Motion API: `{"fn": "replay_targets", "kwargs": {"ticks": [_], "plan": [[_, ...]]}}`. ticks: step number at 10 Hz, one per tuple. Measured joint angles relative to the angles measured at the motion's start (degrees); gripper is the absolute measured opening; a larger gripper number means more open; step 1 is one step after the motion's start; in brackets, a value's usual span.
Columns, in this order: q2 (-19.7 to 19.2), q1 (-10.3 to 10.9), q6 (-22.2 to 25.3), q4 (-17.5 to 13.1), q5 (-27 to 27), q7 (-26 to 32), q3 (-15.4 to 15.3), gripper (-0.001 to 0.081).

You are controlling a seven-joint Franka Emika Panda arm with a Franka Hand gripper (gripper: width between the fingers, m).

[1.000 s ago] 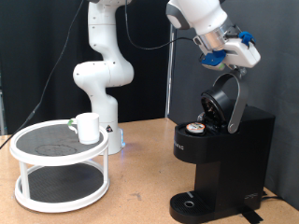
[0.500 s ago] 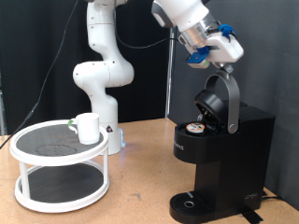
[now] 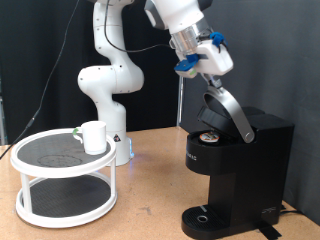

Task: Make a cup of coffee with the keurig machine

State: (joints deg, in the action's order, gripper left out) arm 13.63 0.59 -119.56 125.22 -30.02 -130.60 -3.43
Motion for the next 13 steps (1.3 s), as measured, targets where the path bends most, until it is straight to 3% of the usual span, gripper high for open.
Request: {"fn": "replay_targets", "kwargs": {"ticks": [3,5,10,13], "plan": [[-1.0,-1.8,-0.7,1.8,5.8,-4.7,0.0,0.0000],[-2.5,-2.8,-4.1,3.8,7.0,-7.1,0.0,0.0000],[-8.0,-3.8,-10.8,5.9,6.2,-7.1,0.4,0.0000],[-8.2,-3.9,-10.8,5.9,4.0,-4.5,0.7,0.0000]]}}
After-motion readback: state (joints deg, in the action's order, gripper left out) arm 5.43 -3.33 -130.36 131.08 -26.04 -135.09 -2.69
